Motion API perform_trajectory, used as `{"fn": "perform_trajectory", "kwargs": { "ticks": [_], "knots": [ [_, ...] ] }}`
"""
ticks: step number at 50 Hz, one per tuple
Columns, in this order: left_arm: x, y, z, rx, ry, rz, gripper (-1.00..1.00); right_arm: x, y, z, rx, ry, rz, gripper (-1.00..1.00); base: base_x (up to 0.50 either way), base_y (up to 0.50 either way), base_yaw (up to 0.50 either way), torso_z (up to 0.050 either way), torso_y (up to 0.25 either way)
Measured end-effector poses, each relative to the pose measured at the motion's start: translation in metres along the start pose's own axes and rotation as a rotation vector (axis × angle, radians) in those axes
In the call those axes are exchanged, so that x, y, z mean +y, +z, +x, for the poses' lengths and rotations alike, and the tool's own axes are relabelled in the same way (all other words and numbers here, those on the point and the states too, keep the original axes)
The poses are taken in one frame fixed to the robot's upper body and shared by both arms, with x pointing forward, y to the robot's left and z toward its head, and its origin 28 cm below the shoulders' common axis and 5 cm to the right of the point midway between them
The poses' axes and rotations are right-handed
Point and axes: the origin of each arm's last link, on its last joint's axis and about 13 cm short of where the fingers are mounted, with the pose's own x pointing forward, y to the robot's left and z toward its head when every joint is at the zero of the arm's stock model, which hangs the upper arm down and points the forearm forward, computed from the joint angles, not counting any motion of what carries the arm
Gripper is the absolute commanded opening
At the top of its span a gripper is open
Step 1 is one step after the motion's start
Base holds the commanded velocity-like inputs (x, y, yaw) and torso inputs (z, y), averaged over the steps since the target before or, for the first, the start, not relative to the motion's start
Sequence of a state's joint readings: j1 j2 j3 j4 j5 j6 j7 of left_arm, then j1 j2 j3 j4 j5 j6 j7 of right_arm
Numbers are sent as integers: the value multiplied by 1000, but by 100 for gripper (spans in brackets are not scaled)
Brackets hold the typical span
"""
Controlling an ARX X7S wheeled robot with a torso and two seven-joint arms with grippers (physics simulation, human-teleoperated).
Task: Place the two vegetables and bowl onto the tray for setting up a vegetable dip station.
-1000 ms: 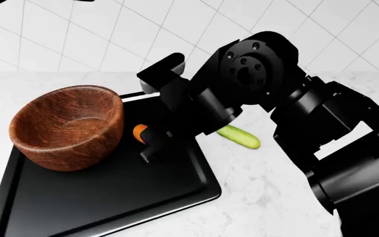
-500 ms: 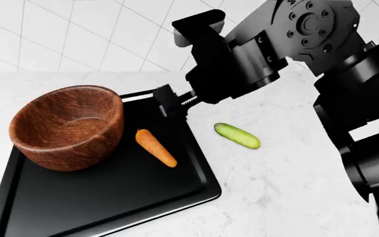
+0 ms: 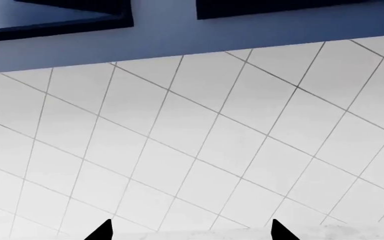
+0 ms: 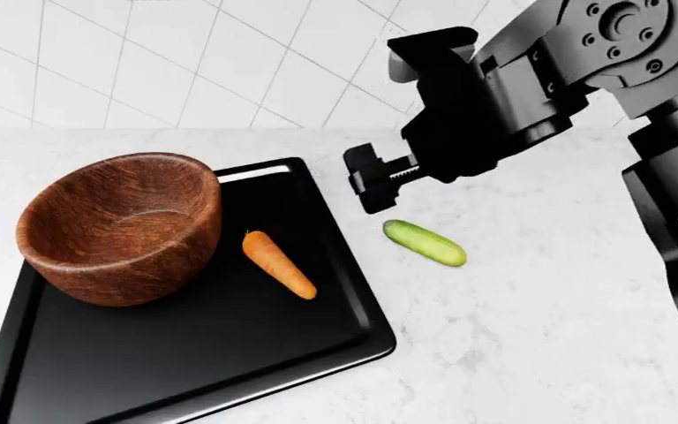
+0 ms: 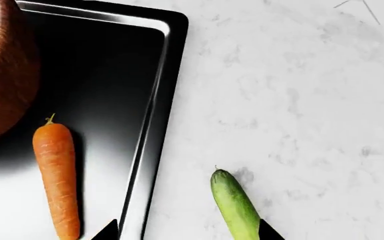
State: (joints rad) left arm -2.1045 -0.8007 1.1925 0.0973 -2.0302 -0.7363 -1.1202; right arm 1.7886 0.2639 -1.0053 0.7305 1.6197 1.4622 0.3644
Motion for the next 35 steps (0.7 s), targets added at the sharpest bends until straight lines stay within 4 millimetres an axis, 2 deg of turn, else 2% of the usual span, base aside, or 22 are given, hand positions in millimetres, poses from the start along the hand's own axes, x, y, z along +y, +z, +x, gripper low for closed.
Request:
{"fn": "perform_trajectory", "kwargs": {
  "ticks": [35],
  "knots": [
    [-5, -3, 5, 13, 2, 13, 100, -36, -17, 29, 97, -10, -4, 100, 0, 0, 0, 0, 0]
  ]
}}
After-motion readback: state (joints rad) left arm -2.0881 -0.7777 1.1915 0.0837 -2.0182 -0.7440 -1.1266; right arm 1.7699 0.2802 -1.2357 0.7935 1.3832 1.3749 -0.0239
